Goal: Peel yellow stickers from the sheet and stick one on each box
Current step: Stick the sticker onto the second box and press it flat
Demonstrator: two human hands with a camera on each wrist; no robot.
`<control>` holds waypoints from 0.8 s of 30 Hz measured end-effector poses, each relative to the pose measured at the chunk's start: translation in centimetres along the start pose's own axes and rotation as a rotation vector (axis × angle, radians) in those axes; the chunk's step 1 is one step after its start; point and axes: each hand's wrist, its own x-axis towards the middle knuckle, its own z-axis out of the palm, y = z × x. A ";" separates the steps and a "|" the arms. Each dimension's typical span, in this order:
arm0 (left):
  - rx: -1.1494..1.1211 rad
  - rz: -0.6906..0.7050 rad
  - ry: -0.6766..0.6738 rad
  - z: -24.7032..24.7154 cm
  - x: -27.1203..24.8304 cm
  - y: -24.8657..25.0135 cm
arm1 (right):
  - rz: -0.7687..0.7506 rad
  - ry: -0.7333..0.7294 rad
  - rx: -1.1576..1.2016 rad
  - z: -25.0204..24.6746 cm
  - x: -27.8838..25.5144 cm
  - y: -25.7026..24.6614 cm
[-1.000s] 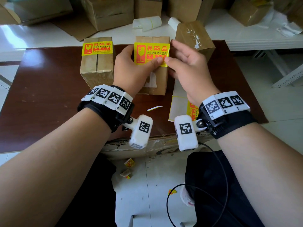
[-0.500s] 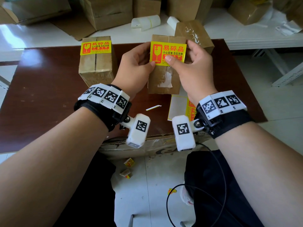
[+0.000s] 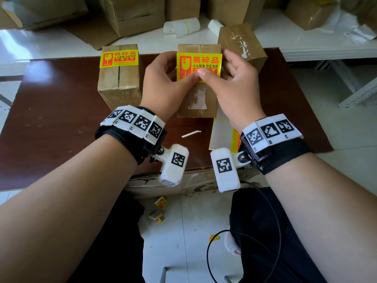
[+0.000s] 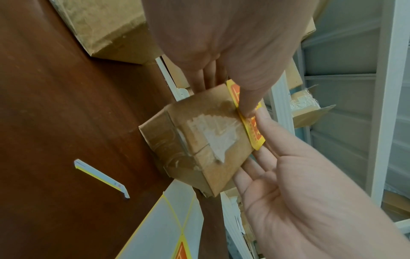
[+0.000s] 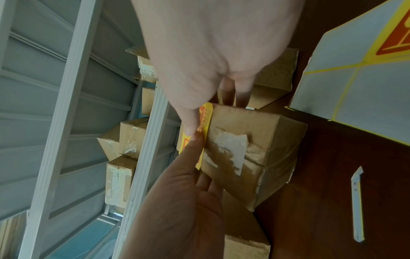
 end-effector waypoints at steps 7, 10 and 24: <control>0.009 -0.033 -0.015 0.0 0.4 -0.2 | 0.013 -0.008 -0.025 0.0 0.4 0.7; -0.029 -0.075 0.004 -0.2 0.4 0.1 | 0.014 -0.014 -0.029 0.2 0.6 0.8; -0.014 -0.047 0.069 0.1 -0.3 -0.3 | 0.009 -0.056 -0.055 0.4 0.6 0.9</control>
